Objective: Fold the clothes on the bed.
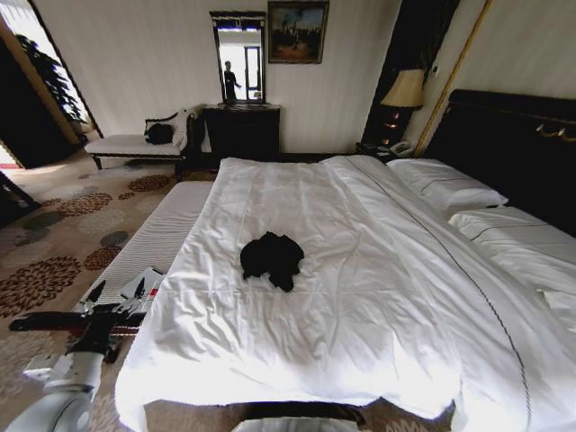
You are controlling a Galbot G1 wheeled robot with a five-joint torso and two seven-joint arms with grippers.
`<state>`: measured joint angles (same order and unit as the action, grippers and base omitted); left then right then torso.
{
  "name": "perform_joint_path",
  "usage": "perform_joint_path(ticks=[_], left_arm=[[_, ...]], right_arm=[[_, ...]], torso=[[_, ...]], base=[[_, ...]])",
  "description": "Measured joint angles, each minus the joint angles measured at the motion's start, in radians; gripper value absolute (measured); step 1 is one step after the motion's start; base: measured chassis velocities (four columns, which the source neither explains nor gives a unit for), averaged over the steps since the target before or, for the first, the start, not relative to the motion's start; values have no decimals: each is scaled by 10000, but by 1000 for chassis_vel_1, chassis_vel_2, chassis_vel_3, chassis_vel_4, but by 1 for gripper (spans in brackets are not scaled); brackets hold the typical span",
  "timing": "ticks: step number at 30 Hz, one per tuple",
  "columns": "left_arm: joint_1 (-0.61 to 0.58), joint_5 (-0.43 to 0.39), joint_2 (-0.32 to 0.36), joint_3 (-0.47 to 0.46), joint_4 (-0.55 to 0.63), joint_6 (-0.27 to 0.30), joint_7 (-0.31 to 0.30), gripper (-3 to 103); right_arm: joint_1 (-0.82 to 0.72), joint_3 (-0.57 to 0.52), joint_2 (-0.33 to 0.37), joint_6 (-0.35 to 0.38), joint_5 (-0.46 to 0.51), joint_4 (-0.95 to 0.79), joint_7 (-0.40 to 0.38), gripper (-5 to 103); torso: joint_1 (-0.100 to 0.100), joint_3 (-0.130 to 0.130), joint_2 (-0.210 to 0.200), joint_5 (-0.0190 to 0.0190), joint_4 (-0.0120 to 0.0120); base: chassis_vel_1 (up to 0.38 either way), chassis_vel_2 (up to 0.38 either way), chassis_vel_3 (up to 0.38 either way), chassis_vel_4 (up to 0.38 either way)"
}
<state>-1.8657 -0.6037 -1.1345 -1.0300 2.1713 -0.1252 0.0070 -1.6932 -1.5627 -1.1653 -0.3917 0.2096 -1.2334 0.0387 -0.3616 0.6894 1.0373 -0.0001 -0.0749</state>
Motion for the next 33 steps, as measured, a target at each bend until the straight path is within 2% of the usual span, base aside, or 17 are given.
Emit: perform_joint_path(ticks=[2, 3, 7, 12, 14, 15, 23, 25, 33], left_arm=[[-2, 25, -20, 0, 23, 0, 0, 100], [-1, 77, -53, 12, 62, -1, 0, 100], [-11, 133, -109, 41, 127, 0, 0, 100], [-49, 142, -149, 34, 156, 0, 0, 100], [-83, 170, -171, 22, 157, 0, 0, 100], [-88, 173, -178, 19, 161, -4, 0, 103], [-110, 179, -192, 17, 167, -18, 0, 100], [-89, 208, -177, 36, 167, -19, 0, 100], [-43, 210, -153, 44, 237, 9, 0, 100]], right_arm=[[-83, -6, -96, -111, 186, -374, 221, 100], [-270, 57, -330, -161, 821, -1282, 498, 100], [-514, 389, -676, 8, 1477, -2561, 549, 100], [-667, 722, -995, 278, 1239, -3742, 374, 100], [-706, 1089, -1182, 612, 1258, -4564, 131, 100], [-699, 1214, -1203, 668, 1305, -4725, 87, 100], [-638, 1633, -1261, 735, 1156, -5128, 24, 100], [-560, 1770, -1306, 796, 749, -5139, -51, 100], [-412, 2054, -1436, 1034, 342, -5300, -251, 100]], torso=[[0, 0, 0, 0, 0], [-1, 1, 0, -1, -4], [-1, 0, -1, 1, -8], [0, 0, 0, 0, -7], [-1, 1, -1, -1, -7], [-1, 1, -1, -2, -5], [-1, 0, -1, 2, -9], [-2, 1, -2, 0, -6], [-2, 1, -3, 2, -7]], base=[[0, 0, 0, 0], [0, 0, 0, 0], [0, 0, 0, 0], [0, 0, 0, 0], [0, 0, 0, 0], [0, 0, 0, 0], [0, 0, 0, 0], [0, 0, 0, 0], [0, 0, 0, 0]])
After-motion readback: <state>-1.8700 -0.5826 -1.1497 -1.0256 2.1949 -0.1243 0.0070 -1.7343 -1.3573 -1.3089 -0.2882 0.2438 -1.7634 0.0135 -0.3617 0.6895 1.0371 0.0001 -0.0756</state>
